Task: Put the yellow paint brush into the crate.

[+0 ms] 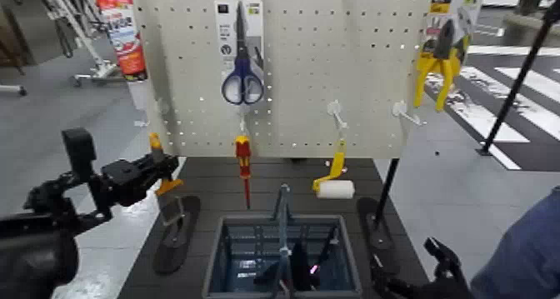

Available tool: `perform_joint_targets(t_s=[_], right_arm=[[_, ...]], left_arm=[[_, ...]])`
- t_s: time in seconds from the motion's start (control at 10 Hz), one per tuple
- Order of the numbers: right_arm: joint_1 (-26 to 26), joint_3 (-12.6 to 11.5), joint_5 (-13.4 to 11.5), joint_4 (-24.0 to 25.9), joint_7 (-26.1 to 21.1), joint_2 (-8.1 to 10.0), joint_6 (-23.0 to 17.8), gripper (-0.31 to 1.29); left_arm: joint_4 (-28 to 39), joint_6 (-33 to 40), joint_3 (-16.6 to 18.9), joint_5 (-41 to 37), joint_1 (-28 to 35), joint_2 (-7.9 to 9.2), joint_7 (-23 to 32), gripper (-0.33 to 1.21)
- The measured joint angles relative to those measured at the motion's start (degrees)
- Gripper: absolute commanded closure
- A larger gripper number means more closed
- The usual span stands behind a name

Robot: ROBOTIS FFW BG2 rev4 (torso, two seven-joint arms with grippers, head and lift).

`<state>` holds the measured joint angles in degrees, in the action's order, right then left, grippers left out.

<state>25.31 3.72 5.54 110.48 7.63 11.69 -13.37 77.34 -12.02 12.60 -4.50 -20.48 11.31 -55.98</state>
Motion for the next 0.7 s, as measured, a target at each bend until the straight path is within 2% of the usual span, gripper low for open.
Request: perform_joint_targets(t_s=[0.7], right_arm=[[0.5,-0.6,0.1,0.5,0.1,0.08,-0.2,0.15]], left_arm=[[11.2,-4.9,0.8,-1.3,3.7,-2.09,-1.8,1.11]])
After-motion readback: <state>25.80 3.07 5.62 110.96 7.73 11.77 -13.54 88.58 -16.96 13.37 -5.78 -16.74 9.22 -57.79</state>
